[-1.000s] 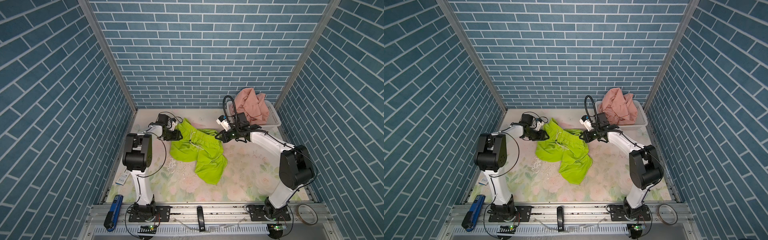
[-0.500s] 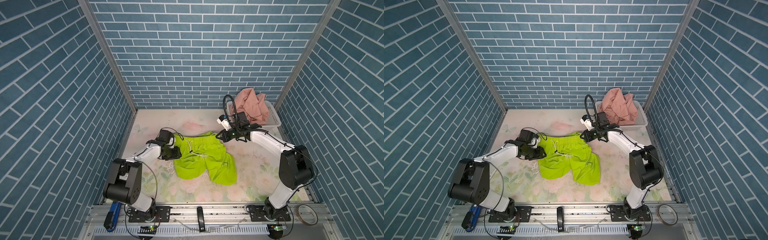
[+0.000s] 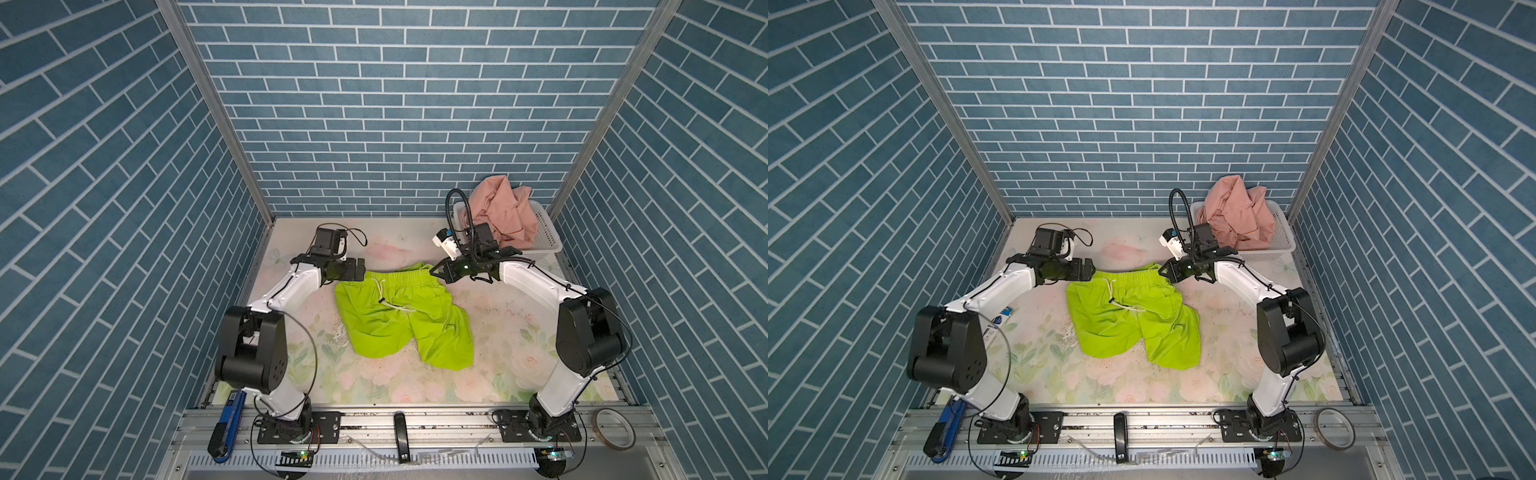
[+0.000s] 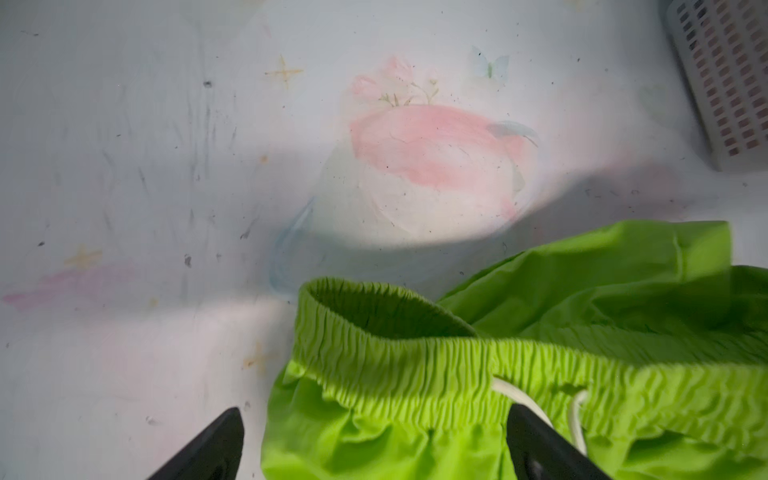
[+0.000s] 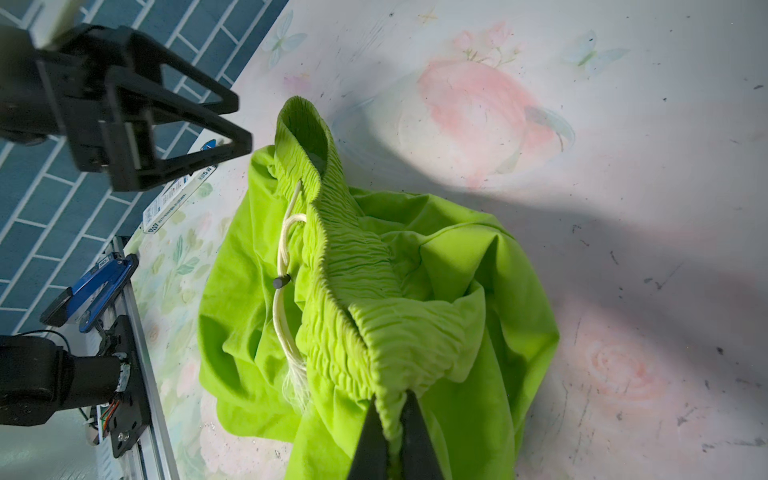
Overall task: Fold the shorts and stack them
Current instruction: 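Lift the lime-green shorts by the waistband ends with both grippers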
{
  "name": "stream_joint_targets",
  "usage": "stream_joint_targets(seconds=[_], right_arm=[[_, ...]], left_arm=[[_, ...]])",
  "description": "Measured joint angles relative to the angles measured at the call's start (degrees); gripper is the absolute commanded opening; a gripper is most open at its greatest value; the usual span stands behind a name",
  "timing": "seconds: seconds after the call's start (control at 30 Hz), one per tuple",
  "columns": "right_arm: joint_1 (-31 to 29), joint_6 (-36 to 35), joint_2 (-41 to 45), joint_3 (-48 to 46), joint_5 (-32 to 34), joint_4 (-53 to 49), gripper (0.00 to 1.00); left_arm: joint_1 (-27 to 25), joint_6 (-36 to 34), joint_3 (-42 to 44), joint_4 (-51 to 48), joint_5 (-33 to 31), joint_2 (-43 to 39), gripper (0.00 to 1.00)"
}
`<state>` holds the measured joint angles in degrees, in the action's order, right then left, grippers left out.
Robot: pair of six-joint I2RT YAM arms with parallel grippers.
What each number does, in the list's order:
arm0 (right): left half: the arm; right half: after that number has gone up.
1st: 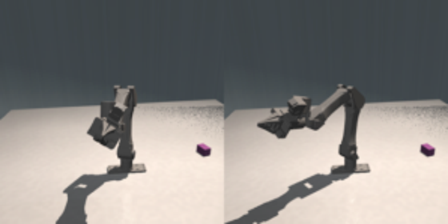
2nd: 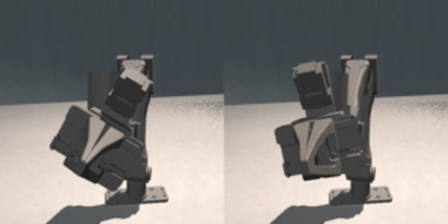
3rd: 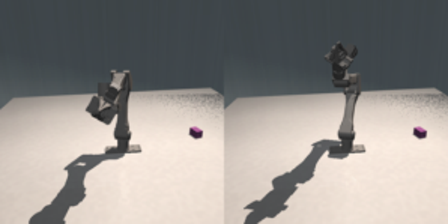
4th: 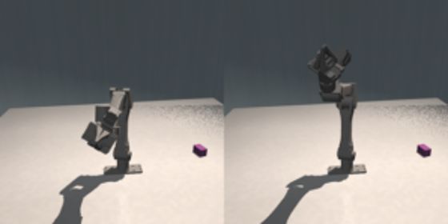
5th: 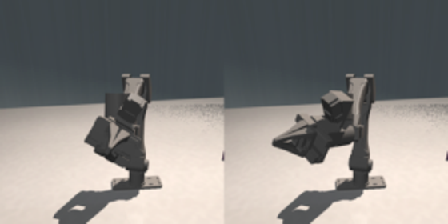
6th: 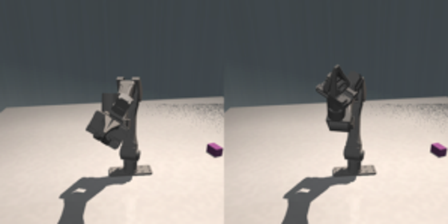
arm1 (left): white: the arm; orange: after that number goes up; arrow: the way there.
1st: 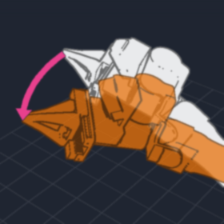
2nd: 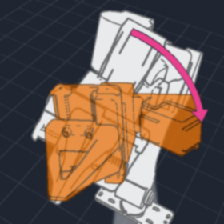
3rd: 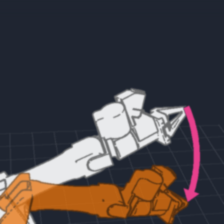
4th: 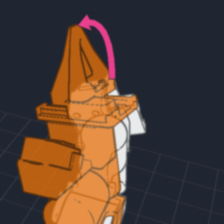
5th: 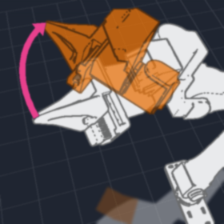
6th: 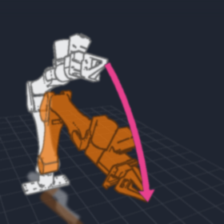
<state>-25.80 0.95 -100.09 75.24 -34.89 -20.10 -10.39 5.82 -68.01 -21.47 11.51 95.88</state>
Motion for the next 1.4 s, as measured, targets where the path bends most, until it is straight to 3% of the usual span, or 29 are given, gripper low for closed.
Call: stream_joint_targets(seconds=[0.3,0.53,0.7,0.8,0.87,0.93,1.07,1.13,1.4], right_arm=[[0.1,-1.0,0.0,0.0,-1.6,0.7,0.0],[0.2,-1.0,0.0,-1.2,-3.4,2.1,0.0],[0.4,-0.9,0.0,-1.2,-4.3,2.8,0.0],[0.5,-0.9,0.0,-1.2,-4.9,3.5,0.0],[0.6,-0.8,0.0,-1.2,-5.2,3.9,0.0],[0.7,-0.7,0.0,-1.2,-5.3,4.2,0.0],[0.7,-0.7,0.0,-1.2,-5.2,4.5,0.0],[0.7,-0.7,0.0,-1.2,-4.7,4.5,0.0],[0.7,-0.8,0.1,-0.7,-0.3,3.2,0.0]], left_arm=[[8.5,-3.7,0.2,3.7,11.1,5.4,1.0],[8.1,-4.3,0.9,7.8,21.1,7.5,1.0],[8.1,-4.8,0.9,8.1,24.0,8.9,0.97],[8.1,-5.1,0.2,8.0,25.1,10.6,0.84],[8.1,-5.2,-0.6,8.1,25.7,12.0,0.64],[8.1,-4.8,-1.0,7.9,26.0,12.8,0.36],[8.0,-3.9,-2.2,6.6,26.7,12.8,0.08],[7.8,-3.4,-2.6,6.2,26.5,12.2,0.01],[7.3,-1.3,-5.7,-1.4,21.1,3.6,0.0]])
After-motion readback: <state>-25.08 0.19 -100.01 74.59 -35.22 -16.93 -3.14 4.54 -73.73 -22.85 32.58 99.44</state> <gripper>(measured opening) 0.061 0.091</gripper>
